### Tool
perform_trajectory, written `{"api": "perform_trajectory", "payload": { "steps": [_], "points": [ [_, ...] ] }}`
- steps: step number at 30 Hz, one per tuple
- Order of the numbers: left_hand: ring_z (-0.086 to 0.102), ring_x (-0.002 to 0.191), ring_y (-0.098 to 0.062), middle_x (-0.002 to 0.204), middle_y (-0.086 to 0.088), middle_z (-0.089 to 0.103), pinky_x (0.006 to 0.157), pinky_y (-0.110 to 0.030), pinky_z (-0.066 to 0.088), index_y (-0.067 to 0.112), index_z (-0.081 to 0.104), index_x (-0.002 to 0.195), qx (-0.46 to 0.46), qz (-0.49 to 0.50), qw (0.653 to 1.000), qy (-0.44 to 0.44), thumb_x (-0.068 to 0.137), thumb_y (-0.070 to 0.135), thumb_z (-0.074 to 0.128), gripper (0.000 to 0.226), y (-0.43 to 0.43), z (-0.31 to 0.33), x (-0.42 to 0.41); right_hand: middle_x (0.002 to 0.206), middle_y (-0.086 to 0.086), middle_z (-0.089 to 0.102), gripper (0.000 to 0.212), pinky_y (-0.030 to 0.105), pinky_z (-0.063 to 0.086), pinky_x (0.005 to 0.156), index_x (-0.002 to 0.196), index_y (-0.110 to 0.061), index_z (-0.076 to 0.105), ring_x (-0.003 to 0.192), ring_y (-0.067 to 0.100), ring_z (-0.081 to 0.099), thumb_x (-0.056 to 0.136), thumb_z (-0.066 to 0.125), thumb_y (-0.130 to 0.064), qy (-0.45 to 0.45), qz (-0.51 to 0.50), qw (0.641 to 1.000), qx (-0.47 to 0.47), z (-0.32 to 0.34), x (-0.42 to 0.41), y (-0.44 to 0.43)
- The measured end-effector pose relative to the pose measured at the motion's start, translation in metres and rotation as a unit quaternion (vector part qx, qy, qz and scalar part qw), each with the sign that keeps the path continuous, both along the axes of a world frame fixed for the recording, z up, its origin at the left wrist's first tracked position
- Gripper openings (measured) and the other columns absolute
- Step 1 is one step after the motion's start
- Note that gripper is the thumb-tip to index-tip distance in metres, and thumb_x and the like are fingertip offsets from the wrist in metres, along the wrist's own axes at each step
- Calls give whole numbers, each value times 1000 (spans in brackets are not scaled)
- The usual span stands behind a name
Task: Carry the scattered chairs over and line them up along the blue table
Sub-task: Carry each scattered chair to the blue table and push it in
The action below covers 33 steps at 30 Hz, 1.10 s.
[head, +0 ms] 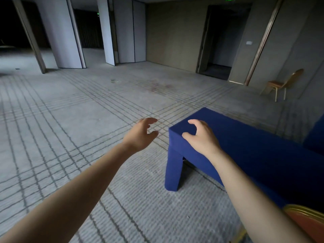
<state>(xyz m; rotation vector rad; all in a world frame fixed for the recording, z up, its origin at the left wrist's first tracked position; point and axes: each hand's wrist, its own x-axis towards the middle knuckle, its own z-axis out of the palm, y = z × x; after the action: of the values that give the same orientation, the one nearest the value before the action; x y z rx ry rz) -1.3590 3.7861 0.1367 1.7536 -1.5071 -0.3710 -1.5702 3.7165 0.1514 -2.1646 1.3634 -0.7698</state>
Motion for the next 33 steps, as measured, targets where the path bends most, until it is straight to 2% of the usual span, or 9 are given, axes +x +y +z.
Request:
{"api": "perform_trajectory", "payload": {
  "steps": [3, 10, 17, 27, 33],
  "points": [
    [56, 118, -19, 132, -4, 54, 98, -38, 48, 17, 55, 130, -20, 2, 1000, 0, 89, 17, 65, 42, -37, -4, 41, 147, -6, 38, 55, 37, 44, 101, 141, -24, 43, 132, 15, 40, 89, 60, -33, 13, 1, 1000, 1, 2, 38, -37],
    [56, 117, -17, 133, -2, 53, 99, -36, 47, 19, 54, 131, -22, -2, 1000, 3, 89, 19, 64, 43, -168, -17, 126, 145, -4, 38, 56, 30, 44, 90, 140, -24, 44, 126, 15, 44, 88, 61, -33, 27, -20, 999, -11, -5, 125, -167],
    [55, 117, -19, 132, -4, 54, 100, -37, 46, 18, 48, 136, 10, -33, 999, -3, 89, 24, 65, 50, -336, -2, 196, 144, -4, 38, 56, 39, 44, 99, 139, -25, 44, 129, 17, 41, 87, 60, -36, 25, -41, 999, -16, 7, 201, -323],
    [53, 120, -16, 130, 1, 55, 104, -36, 44, 21, 45, 138, 26, -47, 998, 30, 91, 26, 63, 51, -526, -20, 298, 142, -3, 41, 56, 37, 43, 100, 138, -23, 45, 130, 17, 40, 86, 61, -36, 45, -54, 997, -7, -4, 301, -514],
    [52, 121, -16, 134, 1, 53, 101, -28, 42, 21, 44, 139, 47, -100, 994, 10, 92, 27, 62, 52, -669, -26, 377, 141, 1, 43, 57, 41, 40, 105, 137, -21, 47, 131, 20, 41, 84, 63, -35, 38, -113, 993, 7, -21, 373, -639]
  ]
}}
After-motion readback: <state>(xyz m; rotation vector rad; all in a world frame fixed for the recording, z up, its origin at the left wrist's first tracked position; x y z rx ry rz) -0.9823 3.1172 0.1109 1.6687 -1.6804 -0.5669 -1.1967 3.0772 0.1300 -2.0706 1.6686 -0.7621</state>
